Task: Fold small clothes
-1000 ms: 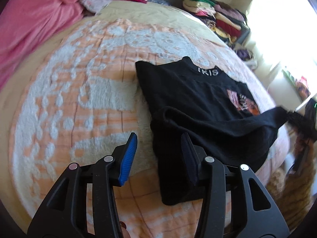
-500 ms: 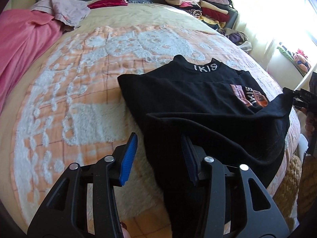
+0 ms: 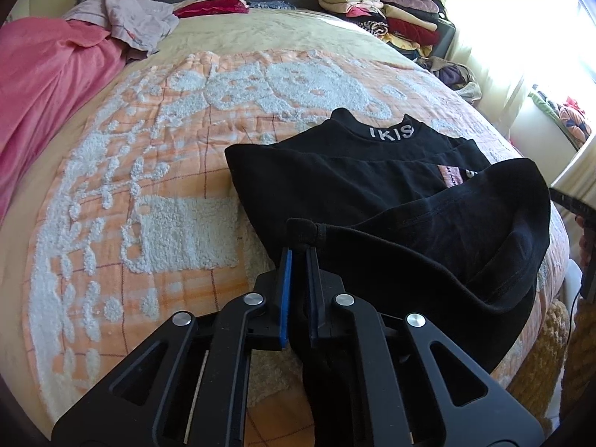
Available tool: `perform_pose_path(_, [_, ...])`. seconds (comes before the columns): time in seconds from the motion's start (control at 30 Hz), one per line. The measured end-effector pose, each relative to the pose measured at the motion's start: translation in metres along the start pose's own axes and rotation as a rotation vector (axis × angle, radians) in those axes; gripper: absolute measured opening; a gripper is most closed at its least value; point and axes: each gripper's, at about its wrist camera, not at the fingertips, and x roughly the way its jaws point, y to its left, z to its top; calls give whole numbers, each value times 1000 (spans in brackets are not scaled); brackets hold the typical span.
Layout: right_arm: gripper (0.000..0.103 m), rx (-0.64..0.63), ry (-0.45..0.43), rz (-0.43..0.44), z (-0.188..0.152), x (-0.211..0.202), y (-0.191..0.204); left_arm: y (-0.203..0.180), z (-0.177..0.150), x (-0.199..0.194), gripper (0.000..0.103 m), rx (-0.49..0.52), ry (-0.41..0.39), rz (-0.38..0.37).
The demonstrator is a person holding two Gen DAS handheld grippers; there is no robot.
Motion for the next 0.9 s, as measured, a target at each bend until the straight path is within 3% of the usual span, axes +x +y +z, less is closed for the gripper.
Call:
perform_pose_path(0.4, [63, -263, 50, 183, 20, 51, 66, -3, -5, -1, 2, -50, 3, 17])
perform_pose_path(0.43, [55, -261, 60, 201, 22, 57, 67, -3, -4, -1, 1, -53, 4, 22])
perform_pose_path(0.47, [30, -256, 66, 214, 23, 59, 67, -4, -4, 0, 1, -55, 2, 29])
perform_pose_path(0.53, [8, -203, 81, 245, 29, 67, 63, -3, -3, 0, 1, -60, -4, 35])
perform_pose_path(0.73, [7, -7, 60, 310, 32, 61, 36, 6, -2, -9, 1, -130, -42, 11])
perform_pose_path(0.9, [7, 217, 81, 344, 24, 68, 0, 18, 2, -27, 1, -219, -104, -58])
